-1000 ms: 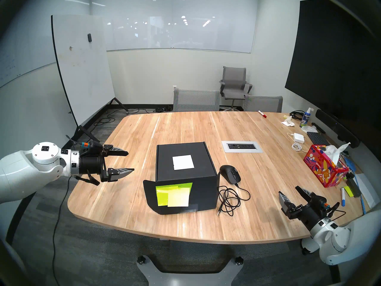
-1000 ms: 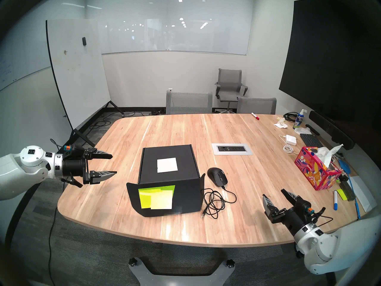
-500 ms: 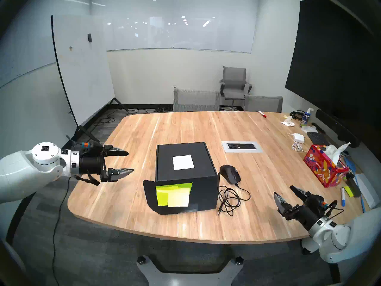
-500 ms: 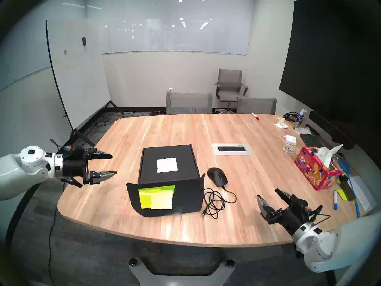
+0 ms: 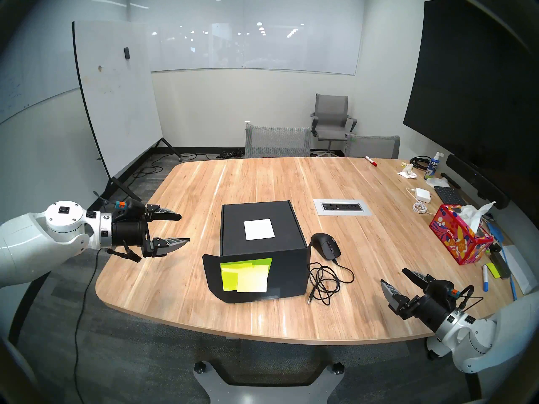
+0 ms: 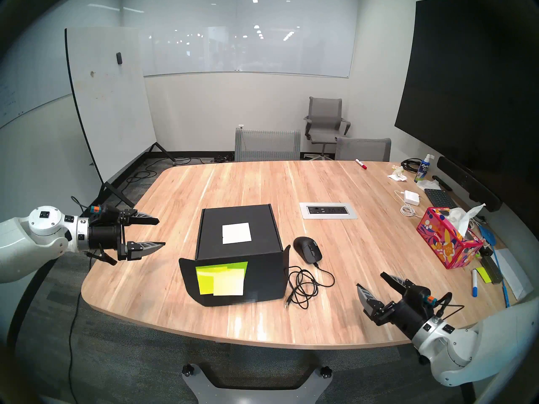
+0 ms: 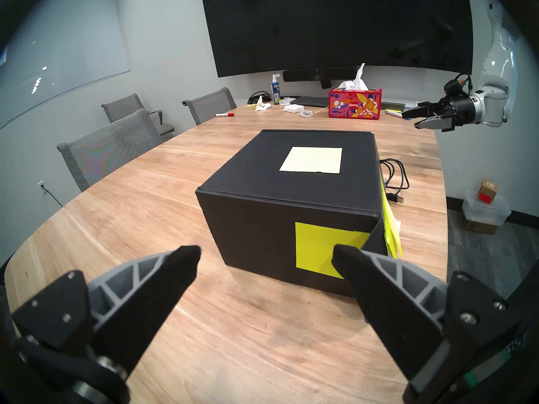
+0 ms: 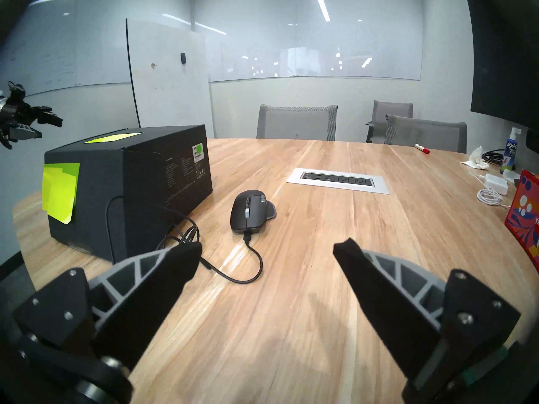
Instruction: Open the box and place the mouse inside
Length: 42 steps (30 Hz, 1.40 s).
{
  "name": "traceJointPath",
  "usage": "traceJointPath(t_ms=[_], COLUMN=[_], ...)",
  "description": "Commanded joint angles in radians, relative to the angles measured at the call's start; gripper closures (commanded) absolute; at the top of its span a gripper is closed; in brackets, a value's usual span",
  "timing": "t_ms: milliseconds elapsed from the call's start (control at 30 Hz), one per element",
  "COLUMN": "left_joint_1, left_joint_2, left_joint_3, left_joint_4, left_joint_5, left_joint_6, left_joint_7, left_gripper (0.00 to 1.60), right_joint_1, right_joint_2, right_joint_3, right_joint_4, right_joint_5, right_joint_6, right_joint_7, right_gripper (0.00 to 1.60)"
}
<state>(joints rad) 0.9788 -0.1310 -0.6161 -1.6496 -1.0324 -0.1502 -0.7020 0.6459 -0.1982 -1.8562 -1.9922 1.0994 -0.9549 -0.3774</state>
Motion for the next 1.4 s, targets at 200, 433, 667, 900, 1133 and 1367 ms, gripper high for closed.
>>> traceJointPath(t_ms=[200, 433, 667, 900, 1133, 1367], left_joint_1=[-0.014, -0.016, -0.016, -0.017, -0.018, -0.019], left_joint_2=[0.002, 0.002, 0.002, 0.002, 0.002, 0.002], left_joint_3=[-0.012, -0.012, -0.011, -0.010, -0.010, -0.010], left_joint_4=[-0.003, -0.003, -0.003, -0.003, -0.003, -0.003], left_joint_5=[-0.002, -0.002, -0.002, -0.002, -0.002, -0.002], left_joint_6=[-0.004, -0.004, -0.004, -0.004, -0.004, -0.004], left_joint_7=[0.000, 0.001, 0.001, 0.001, 0.001, 0.002], left_gripper=[0.00, 0.00, 0.00, 0.00, 0.00, 0.00], right_joint_1=[0.024, 0.033, 0.045, 0.060, 0.072, 0.083], right_joint_2=[-0.041, -0.061, -0.084, -0.110, -0.138, -0.166], right_joint_3=[-0.028, -0.051, -0.072, -0.092, -0.116, -0.138], right_joint_4=[0.002, 0.005, 0.021, 0.050, 0.069, 0.081], right_joint_5=[0.032, 0.052, 0.075, 0.096, 0.114, 0.126], right_joint_6=[-0.005, -0.005, -0.005, -0.005, -0.005, -0.005], right_joint_7=[0.090, 0.139, 0.188, 0.238, 0.293, 0.348], right_gripper=[0.00, 0.00, 0.00, 0.00, 0.00, 0.00])
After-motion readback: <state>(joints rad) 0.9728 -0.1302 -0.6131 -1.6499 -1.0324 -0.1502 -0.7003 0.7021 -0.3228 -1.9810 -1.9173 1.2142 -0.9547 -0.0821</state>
